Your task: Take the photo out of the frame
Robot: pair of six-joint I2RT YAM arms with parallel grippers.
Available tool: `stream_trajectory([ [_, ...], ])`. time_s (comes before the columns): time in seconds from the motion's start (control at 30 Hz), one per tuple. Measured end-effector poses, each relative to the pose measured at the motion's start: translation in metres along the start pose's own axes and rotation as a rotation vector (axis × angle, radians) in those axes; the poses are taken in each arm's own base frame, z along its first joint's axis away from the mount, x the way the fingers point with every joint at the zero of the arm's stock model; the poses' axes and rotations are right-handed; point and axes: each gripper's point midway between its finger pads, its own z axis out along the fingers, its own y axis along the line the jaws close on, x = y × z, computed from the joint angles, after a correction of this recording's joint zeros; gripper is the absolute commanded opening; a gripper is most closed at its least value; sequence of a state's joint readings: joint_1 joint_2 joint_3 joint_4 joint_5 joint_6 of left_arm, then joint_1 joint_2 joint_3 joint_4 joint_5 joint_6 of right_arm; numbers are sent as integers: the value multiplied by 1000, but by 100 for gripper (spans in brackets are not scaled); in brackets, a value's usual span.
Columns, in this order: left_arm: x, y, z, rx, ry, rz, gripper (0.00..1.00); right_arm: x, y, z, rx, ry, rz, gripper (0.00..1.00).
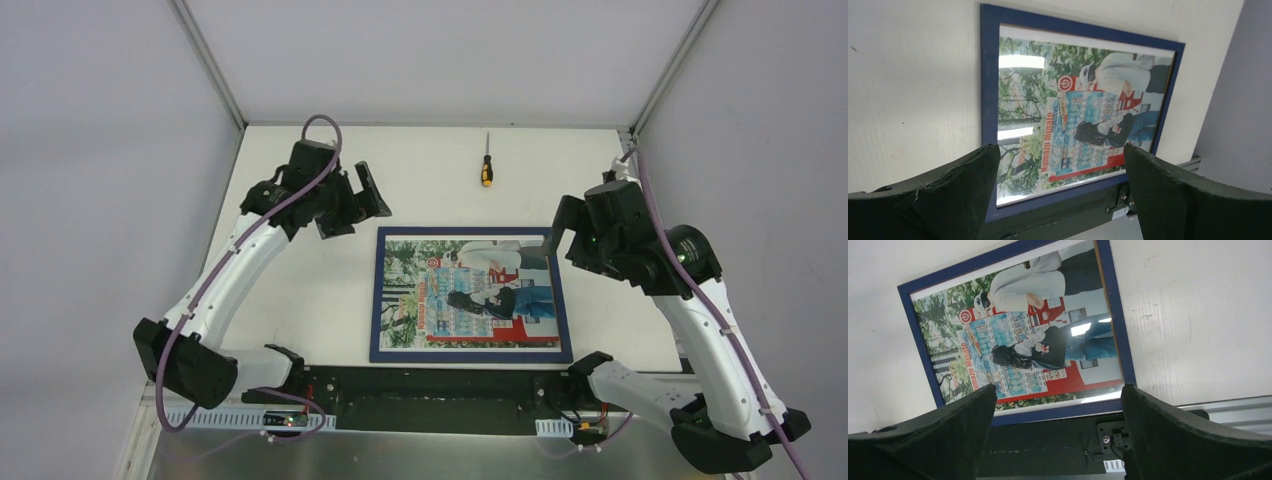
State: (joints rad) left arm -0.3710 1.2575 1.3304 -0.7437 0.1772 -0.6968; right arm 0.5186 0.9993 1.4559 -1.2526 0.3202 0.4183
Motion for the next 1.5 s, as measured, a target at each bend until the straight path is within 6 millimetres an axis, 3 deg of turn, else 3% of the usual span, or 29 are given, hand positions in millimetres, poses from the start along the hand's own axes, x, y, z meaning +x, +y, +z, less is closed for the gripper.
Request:
stream_trajectory([
  [0.3, 74, 39, 76, -89, 227, 14, 94, 30, 13, 11, -71, 121, 5, 99],
  [0.63, 107, 73, 114, -152, 316, 15, 73, 52, 13, 13, -107, 182, 31, 99],
  [0.8, 127, 92, 124, -185, 359, 10, 70, 57, 12, 15, -105, 198, 33, 99],
  [0.87, 130, 95, 125, -190, 363, 10, 62, 59, 12, 17, -105, 205, 33, 99],
  [1.13, 145, 111, 131, -208, 389, 24, 46, 66, 13, 22, -106, 231, 32, 99],
  [1.5, 145, 113, 132, -189, 389, 80, 13, 84, 16, 36, -114, 293, 23, 99],
])
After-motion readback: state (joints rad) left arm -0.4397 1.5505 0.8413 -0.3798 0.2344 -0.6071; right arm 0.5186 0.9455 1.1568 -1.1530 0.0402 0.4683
